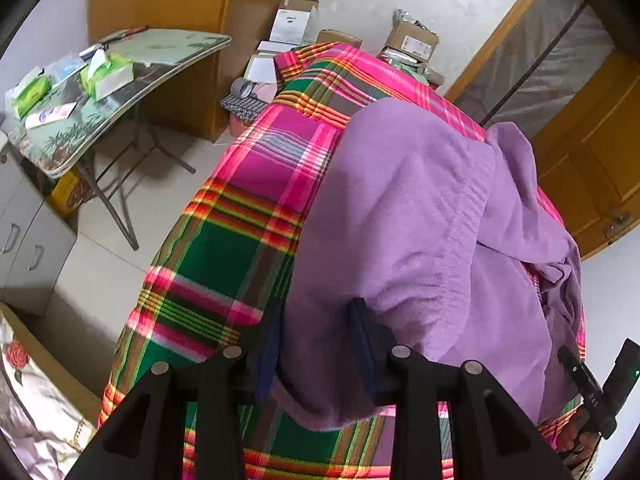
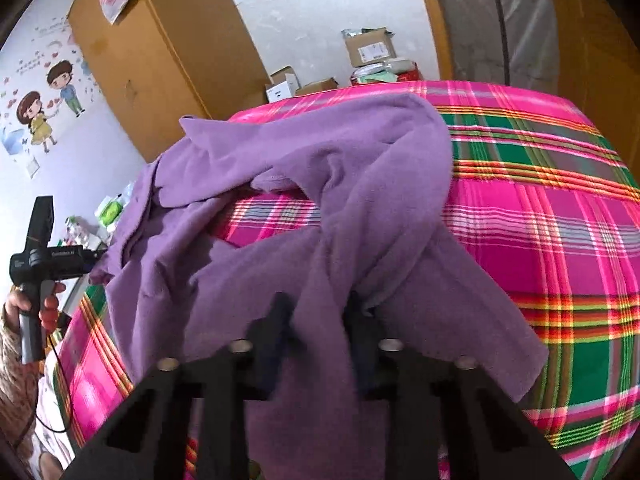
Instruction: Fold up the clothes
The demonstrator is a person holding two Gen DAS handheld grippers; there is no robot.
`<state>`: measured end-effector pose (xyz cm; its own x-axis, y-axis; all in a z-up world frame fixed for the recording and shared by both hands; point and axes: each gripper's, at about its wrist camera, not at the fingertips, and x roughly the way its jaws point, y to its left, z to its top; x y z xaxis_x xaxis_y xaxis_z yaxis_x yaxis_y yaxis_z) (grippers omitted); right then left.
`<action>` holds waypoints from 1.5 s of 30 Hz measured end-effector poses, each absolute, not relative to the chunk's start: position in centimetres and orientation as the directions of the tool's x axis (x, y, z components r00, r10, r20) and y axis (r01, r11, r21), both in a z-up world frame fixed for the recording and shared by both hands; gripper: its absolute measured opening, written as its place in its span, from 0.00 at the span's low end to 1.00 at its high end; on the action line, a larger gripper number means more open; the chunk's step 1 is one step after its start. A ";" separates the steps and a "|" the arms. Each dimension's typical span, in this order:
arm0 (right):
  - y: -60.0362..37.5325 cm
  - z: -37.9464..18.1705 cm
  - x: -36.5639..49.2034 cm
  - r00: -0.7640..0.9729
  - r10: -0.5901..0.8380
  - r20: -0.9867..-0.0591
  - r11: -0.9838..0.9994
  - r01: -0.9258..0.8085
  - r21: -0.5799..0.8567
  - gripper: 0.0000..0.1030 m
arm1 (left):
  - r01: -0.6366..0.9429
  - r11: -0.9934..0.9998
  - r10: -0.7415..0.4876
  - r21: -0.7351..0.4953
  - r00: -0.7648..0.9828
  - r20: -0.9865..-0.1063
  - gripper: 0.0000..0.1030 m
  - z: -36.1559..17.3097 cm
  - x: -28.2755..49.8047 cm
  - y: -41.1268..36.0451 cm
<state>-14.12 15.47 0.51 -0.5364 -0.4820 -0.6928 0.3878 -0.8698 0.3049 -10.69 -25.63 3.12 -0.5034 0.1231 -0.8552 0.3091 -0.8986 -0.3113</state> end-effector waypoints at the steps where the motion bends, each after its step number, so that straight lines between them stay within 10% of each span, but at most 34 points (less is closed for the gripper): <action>1: 15.6 0.6 -14.1 -0.539 -0.485 -0.689 -0.869 0.386 0.310 0.13 | 0.308 -0.899 0.122 -0.312 -0.507 -0.853 0.34 3.1 -10.6 -25.6; 14: 20.2 3.0 -12.7 -0.644 -0.414 -0.643 -0.910 0.296 0.289 0.11 | 0.225 -0.899 0.198 -0.377 -0.558 -0.806 0.08 4.2 -9.8 -22.8; 38: 30.2 5.4 -8.7 -0.765 -0.184 -0.617 -0.969 0.034 0.247 0.12 | -0.050 -0.852 0.474 -0.522 -0.496 -0.727 0.07 4.9 -9.0 -12.3; 45: 29.9 4.6 -8.6 -0.746 -0.131 -0.653 -0.973 -0.029 0.228 0.37 | 0.016 -0.914 0.329 -0.406 -0.556 -0.763 0.24 6.4 -6.8 -13.6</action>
<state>-8.56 29.95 4.55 -0.7459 -0.1314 -0.6530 -0.0286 -0.9731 0.2284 -6.79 -13.65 6.42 -0.5563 0.3295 -0.7629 0.0163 -0.9135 -0.4064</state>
